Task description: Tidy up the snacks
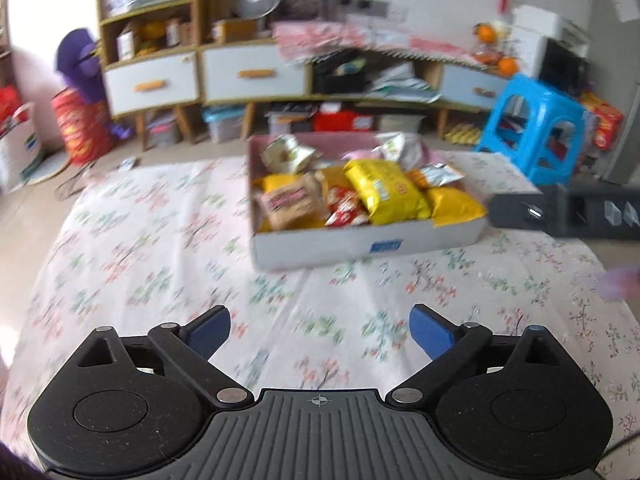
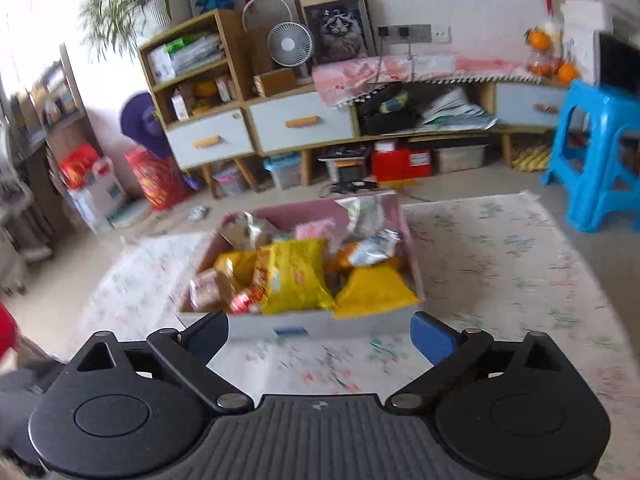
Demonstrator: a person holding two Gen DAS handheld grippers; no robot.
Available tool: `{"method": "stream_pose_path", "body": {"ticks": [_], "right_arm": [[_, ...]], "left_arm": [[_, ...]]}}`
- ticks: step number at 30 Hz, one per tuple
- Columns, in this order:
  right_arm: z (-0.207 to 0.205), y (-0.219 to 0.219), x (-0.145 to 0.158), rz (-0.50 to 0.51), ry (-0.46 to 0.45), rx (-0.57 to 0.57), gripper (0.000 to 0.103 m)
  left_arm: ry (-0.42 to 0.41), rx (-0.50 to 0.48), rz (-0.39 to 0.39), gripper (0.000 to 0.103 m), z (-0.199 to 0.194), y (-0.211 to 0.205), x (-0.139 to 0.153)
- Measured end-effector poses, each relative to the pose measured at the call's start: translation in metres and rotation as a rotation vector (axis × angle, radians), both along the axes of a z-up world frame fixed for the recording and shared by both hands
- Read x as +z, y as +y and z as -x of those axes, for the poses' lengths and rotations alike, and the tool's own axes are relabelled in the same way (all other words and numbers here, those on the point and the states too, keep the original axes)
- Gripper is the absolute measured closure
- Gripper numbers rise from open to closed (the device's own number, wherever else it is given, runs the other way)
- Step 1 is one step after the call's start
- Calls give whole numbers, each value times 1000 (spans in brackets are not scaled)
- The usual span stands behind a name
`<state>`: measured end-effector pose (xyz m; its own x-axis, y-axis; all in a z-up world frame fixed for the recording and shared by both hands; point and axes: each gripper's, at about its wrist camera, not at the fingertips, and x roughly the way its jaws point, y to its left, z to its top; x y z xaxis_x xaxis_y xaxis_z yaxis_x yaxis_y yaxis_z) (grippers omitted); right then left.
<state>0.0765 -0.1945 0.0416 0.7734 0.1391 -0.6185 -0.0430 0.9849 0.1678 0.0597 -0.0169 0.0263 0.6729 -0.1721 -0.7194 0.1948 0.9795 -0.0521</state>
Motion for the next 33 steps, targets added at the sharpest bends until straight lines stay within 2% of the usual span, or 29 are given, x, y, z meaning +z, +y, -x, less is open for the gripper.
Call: {"method": "stream_pose_path", "body": {"ticks": [3, 7, 11, 15, 20, 25, 33], "right_arm": [[17, 4, 2, 51, 17, -21, 10], [36, 3, -2, 75, 49, -71, 9], [48, 5, -9, 85, 67, -91, 9], [56, 14, -13, 147, 53, -66, 9], [62, 13, -18, 168, 60, -60, 9], [59, 10, -22, 186, 71, -70, 9], [55, 18, -28, 191, 98, -37, 9]], "left_arm": [[20, 55, -15, 5, 14, 3, 5], [7, 109, -83, 2, 32, 0, 9], [-3, 130, -77, 2, 43, 0, 13], [-14, 149, -87, 2, 48, 0, 10], [44, 178, -102, 2, 41, 2, -7], [71, 196, -86, 2, 38, 5, -12], [44, 196, -60, 2, 39, 4, -7]]}}
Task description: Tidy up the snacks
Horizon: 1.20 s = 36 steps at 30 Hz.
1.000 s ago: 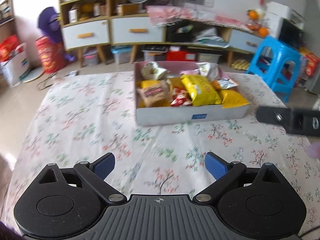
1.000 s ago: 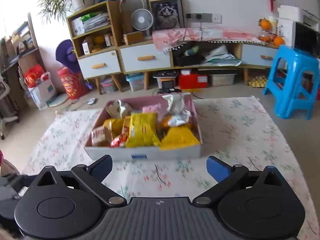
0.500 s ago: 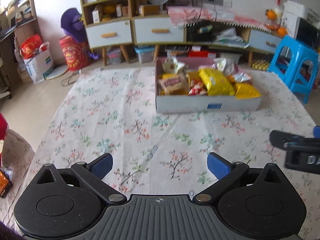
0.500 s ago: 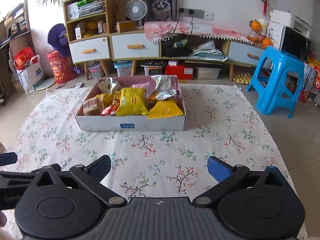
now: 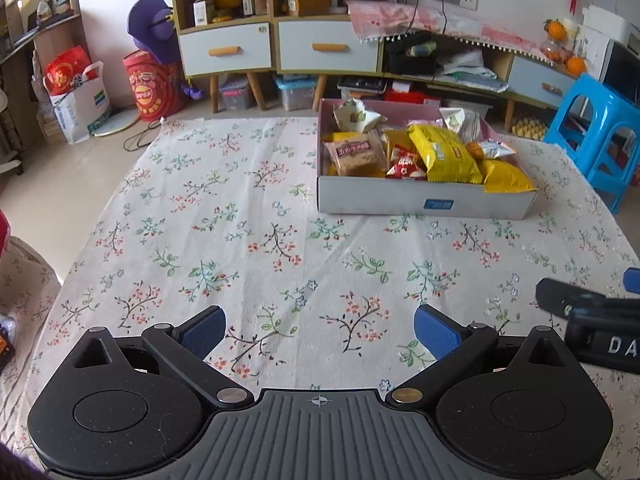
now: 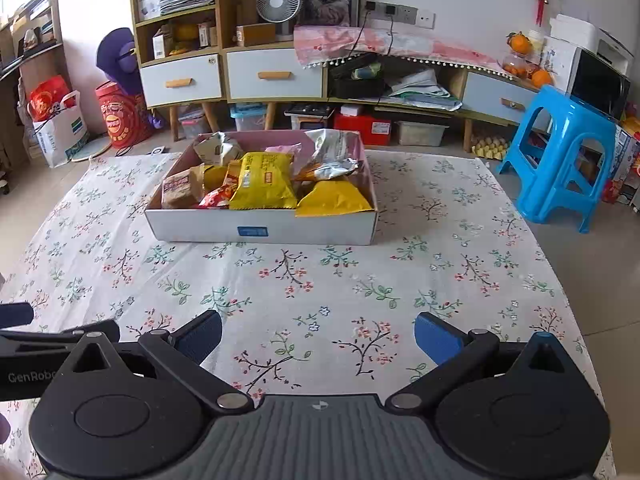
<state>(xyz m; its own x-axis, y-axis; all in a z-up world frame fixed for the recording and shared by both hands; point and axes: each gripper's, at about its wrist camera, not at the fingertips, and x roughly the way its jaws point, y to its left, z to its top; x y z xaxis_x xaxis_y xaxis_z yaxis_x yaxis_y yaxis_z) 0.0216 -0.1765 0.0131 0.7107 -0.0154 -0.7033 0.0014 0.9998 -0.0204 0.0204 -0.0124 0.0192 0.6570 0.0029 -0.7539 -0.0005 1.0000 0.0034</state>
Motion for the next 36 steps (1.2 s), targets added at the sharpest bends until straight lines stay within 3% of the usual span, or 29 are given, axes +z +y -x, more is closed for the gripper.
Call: {"method": "stream_pose_path", "body": {"ticks": [36], "right_arm": [[1, 5, -2, 22, 8, 17, 9]], "left_arm": [[12, 1, 25, 2, 1, 1, -4]]}}
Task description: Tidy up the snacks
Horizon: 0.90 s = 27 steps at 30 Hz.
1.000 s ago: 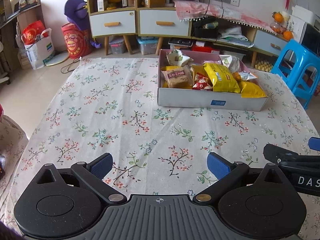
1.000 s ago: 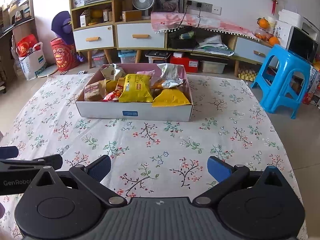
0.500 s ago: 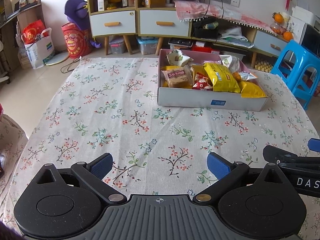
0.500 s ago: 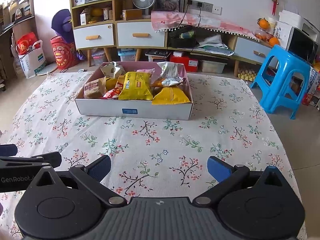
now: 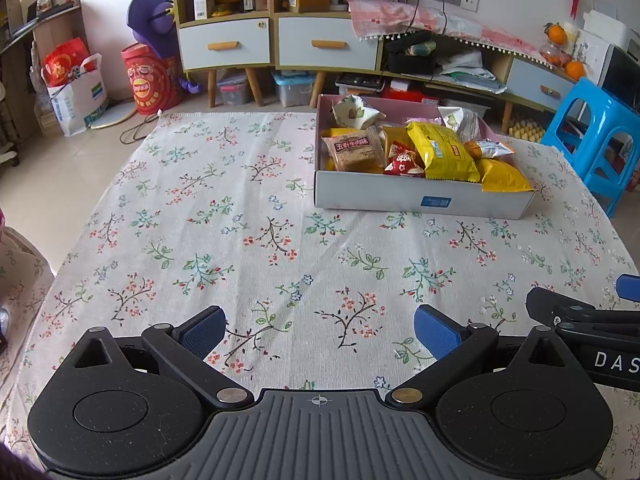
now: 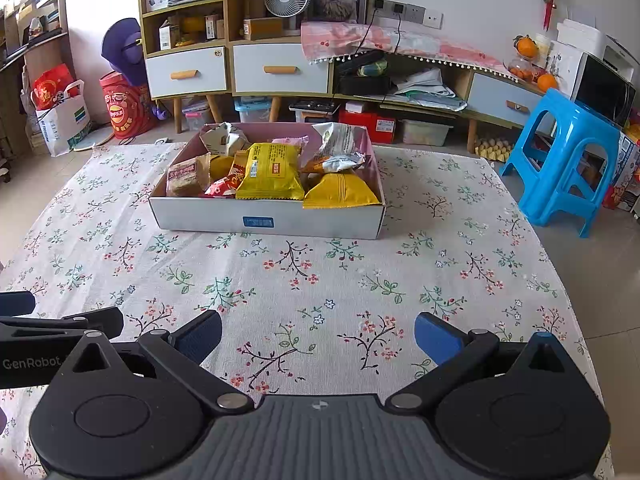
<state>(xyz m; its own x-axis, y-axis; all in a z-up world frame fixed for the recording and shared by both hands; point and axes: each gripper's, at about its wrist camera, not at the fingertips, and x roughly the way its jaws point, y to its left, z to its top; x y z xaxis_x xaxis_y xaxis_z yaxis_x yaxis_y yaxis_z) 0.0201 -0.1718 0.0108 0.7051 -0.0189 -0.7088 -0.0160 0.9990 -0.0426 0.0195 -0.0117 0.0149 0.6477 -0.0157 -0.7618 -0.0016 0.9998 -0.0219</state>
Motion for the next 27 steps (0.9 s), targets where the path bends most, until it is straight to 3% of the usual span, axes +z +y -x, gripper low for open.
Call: {"method": "stream_pose_path", "body": {"ticks": [27], "right_arm": [[2, 1, 0, 1, 2, 0, 9]], "left_arm": [[16, -13, 12, 2, 0, 2, -3]]}}
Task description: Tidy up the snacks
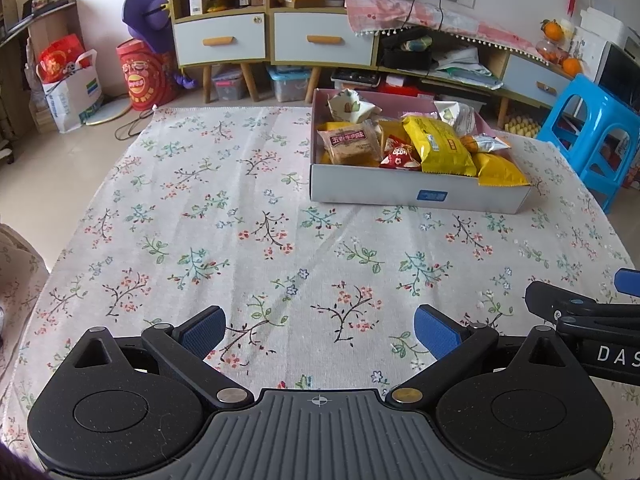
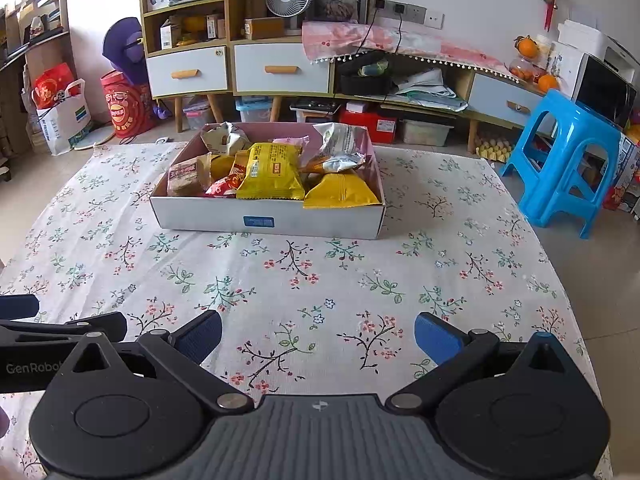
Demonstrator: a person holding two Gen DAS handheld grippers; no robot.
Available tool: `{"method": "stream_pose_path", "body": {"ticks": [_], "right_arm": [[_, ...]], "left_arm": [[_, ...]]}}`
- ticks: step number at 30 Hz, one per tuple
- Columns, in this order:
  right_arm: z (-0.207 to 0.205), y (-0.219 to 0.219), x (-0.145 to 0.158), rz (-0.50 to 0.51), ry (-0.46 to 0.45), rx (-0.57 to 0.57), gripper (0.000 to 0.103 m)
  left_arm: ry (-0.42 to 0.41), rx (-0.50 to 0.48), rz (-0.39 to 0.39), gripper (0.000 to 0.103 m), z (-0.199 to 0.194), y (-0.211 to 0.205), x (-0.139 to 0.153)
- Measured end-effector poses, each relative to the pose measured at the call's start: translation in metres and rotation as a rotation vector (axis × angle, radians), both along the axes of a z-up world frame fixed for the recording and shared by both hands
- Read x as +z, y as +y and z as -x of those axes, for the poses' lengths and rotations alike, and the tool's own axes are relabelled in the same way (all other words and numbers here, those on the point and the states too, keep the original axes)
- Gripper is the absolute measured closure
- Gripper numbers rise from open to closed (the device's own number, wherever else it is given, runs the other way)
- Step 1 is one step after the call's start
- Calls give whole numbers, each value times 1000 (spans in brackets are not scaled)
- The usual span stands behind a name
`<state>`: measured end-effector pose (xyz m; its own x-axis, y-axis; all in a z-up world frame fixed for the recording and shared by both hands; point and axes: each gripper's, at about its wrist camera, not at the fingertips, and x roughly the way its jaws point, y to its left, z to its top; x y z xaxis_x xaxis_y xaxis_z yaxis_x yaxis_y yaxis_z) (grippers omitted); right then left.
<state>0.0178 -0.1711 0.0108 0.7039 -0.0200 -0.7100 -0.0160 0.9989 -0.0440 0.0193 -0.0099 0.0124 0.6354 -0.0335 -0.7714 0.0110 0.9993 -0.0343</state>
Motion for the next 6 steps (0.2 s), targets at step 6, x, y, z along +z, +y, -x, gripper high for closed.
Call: {"method": "stream_pose_path", "body": {"ticks": [6], "right_arm": [[0, 1, 1, 3, 1, 4, 9]], "left_arm": [[9, -11, 6, 2, 0, 0, -2]]}}
